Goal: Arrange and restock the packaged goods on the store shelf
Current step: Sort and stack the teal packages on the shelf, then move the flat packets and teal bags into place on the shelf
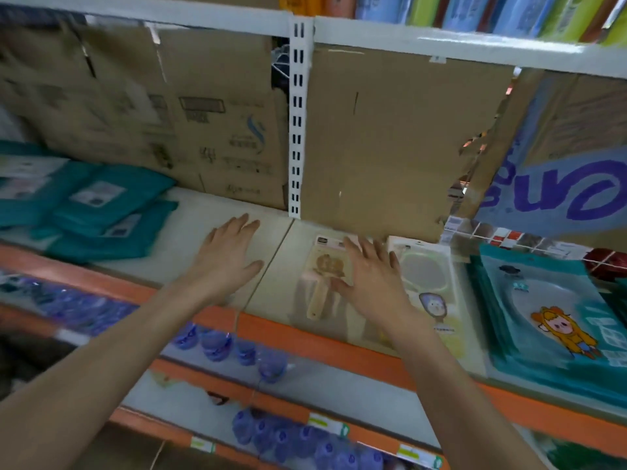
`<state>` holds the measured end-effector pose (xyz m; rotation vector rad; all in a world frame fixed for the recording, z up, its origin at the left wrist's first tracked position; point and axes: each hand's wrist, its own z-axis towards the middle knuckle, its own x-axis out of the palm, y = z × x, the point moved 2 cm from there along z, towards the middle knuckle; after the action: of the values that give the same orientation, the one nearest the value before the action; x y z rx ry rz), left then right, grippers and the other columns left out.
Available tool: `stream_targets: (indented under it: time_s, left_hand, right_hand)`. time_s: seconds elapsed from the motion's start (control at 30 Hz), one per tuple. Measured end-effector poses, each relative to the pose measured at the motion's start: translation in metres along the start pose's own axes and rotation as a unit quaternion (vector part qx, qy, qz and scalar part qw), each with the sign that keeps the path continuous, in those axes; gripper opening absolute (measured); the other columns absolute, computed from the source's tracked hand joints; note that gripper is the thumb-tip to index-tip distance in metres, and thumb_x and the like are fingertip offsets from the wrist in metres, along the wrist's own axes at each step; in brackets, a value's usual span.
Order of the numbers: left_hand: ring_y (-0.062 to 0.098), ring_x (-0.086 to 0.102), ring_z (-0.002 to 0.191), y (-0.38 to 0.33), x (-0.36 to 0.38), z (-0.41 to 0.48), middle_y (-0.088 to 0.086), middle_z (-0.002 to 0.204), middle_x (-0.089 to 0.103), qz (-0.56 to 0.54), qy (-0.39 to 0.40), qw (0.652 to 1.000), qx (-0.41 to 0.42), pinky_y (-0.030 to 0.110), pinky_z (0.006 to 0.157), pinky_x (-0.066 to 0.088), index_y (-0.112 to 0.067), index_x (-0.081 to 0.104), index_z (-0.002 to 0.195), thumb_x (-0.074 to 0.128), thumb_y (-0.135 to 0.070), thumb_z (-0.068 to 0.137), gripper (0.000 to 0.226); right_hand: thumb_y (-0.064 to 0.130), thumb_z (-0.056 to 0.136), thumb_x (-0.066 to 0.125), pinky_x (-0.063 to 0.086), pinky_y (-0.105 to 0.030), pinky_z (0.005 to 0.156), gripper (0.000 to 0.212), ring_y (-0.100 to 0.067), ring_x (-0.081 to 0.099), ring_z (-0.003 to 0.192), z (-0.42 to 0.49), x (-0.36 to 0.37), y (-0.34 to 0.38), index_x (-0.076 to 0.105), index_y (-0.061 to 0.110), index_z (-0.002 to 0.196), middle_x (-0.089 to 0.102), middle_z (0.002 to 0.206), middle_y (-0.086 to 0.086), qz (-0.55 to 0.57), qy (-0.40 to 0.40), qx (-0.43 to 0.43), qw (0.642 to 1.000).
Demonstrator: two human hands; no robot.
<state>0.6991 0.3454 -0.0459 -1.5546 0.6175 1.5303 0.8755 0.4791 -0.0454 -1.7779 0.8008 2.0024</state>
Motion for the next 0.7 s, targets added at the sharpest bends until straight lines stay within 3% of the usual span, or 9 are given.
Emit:
stream_targets:
  time_s: [0.37, 0.7]
  left_hand:
    - [0.021, 0.014, 0.142, 0.132, -0.067, -0.037, 0.004, 0.155, 0.011, -0.005, -0.051, 0.999, -0.019, 0.034, 0.112, 0.012, -0.015, 0.017, 0.147, 0.055, -0.034, 0.090, 0.071]
    - [0.026, 0.017, 0.141, 0.267, -0.094, -0.011, 0.003, 0.156, 0.014, -0.033, -0.067, 0.996, -0.057, 0.041, 0.115, 0.017, -0.018, 0.020, 0.147, 0.056, -0.038, 0.089, 0.072]
  right_hand:
    - [0.053, 0.091, 0.045, 0.008, -0.048, 0.115, 0.075, -0.029, 0.008, 0.144, 0.039, 0.008, 0.163, 0.010, 0.020, 0.148, 0.011, 0.156, -0.009, -0.002, -0.002, -0.074, 0.997]
    - [0.051, 0.089, 0.050, 0.013, -0.048, 0.114, 0.076, -0.029, 0.016, 0.141, 0.115, 0.043, 0.306, 0.016, 0.017, 0.148, 0.021, 0.153, -0.009, 0.037, 0.013, -0.126, 0.991]
